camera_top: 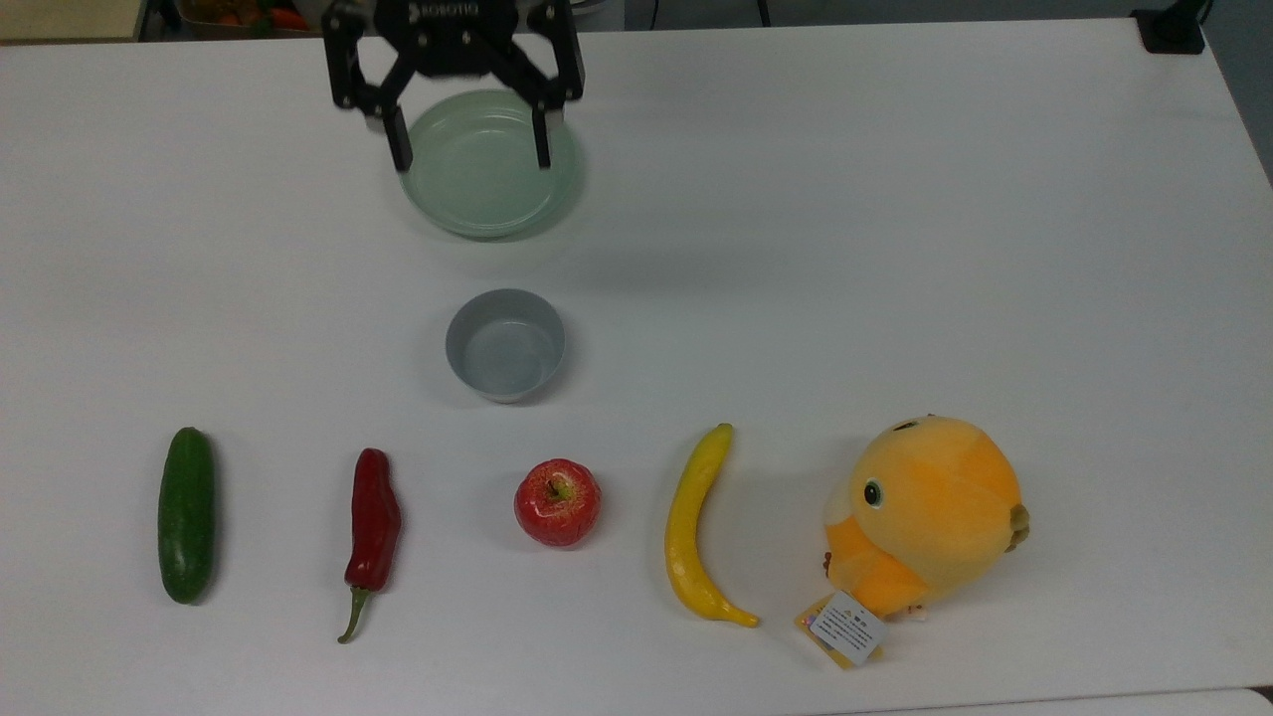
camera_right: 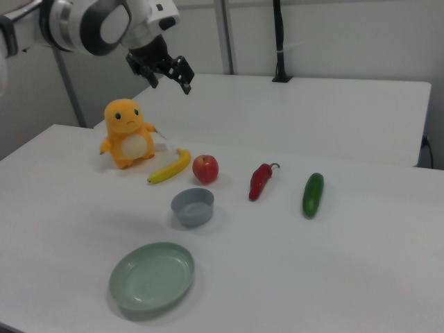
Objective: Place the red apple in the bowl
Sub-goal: 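Move the open gripper down over the red apple, then close the gripper around the red apple, then lift the red apple and carry it over the grey bowl, then lower the red apple into the grey bowl, then open the gripper to release the apple in the bowl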
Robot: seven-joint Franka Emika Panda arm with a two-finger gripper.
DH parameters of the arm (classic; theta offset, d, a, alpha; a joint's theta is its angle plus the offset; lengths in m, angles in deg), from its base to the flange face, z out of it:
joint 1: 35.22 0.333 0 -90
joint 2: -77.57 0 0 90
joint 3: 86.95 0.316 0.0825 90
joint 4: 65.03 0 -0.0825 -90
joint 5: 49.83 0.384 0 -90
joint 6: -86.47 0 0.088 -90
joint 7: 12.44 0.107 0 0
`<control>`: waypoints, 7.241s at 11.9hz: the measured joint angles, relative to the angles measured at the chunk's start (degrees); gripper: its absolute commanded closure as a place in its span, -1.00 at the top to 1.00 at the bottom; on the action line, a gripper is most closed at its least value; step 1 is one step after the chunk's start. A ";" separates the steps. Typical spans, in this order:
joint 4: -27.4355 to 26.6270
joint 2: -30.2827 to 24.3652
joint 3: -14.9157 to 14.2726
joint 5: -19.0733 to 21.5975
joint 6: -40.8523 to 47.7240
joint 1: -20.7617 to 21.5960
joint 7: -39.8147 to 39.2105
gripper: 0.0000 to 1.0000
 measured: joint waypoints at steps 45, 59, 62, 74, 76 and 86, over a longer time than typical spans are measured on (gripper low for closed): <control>2.65 24.72 0.31 -23.74 -33.05 4.56 18.15 -0.29; -27.84 -8.96 0.29 -17.64 -7.81 3.88 7.10 -0.29; -32.31 -8.95 0.28 -15.86 -10.28 3.08 2.93 -0.29; -40.37 2.37 0.28 -16.64 -44.96 1.79 2.11 -0.19; -39.59 3.72 0.28 -17.85 -44.96 1.72 2.10 0.23; -37.21 2.87 0.25 -19.73 -44.83 0.08 2.07 1.00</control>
